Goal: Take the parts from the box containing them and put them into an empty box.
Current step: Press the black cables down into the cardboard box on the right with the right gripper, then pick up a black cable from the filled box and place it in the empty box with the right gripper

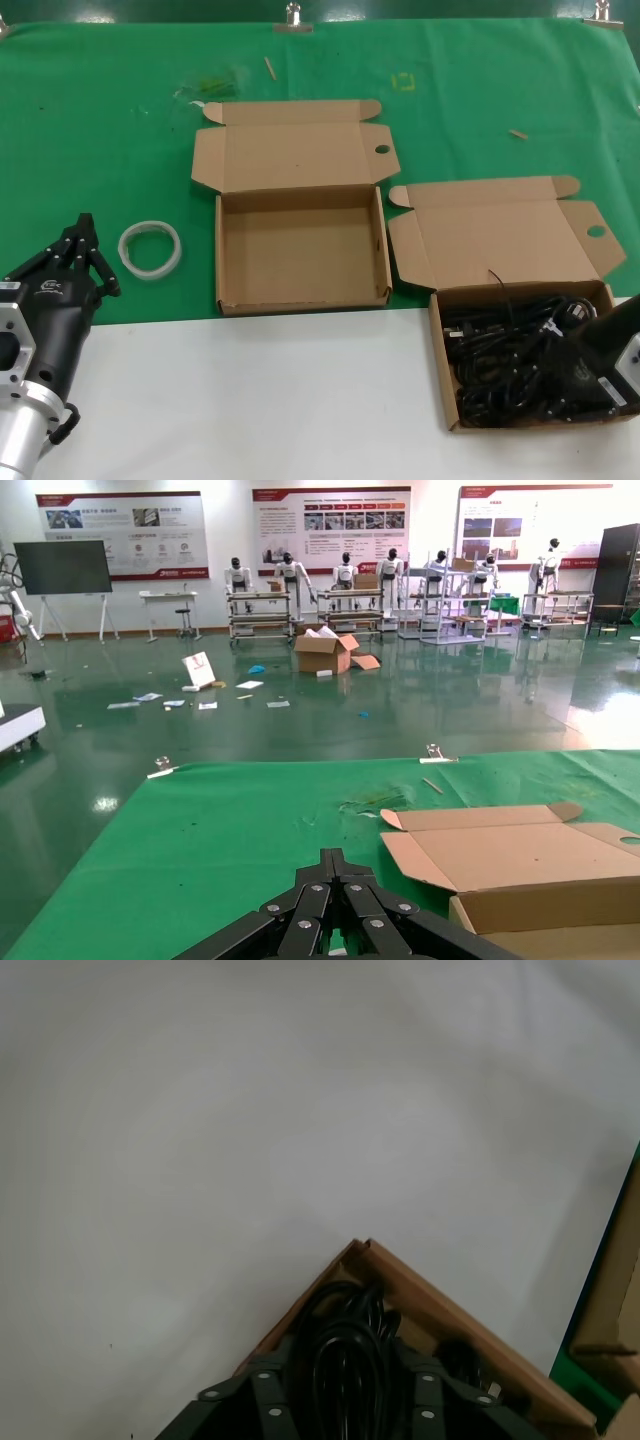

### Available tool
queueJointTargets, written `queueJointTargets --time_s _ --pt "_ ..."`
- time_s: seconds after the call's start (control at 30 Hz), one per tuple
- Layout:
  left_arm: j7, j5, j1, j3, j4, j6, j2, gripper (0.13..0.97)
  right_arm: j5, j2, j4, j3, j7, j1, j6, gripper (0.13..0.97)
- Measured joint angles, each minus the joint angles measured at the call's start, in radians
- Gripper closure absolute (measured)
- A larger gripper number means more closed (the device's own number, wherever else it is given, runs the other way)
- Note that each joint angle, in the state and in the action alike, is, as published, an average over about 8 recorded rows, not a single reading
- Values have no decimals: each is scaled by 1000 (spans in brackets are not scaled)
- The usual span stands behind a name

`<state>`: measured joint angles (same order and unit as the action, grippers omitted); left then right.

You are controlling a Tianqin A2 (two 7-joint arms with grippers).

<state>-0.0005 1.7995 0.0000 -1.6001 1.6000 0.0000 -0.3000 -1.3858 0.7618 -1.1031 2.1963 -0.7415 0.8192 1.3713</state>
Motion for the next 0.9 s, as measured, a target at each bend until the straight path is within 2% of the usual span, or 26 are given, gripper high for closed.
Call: queueJointTargets --time_s 0.13,0.4,0.7,0.9 --pt "0 0 0 0 0 0 0 957 -4 4 -25 -1 11 -6 6 680" --pt "0 0 0 0 0 0 0 957 -5 12 -52 0 24 -11 17 832" --pt "0 0 0 0 0 0 0 957 41 14 -2 17 17 18 15 892" --pt "0 0 0 0 0 0 0 957 55 12 37 21 5 33 12 895"
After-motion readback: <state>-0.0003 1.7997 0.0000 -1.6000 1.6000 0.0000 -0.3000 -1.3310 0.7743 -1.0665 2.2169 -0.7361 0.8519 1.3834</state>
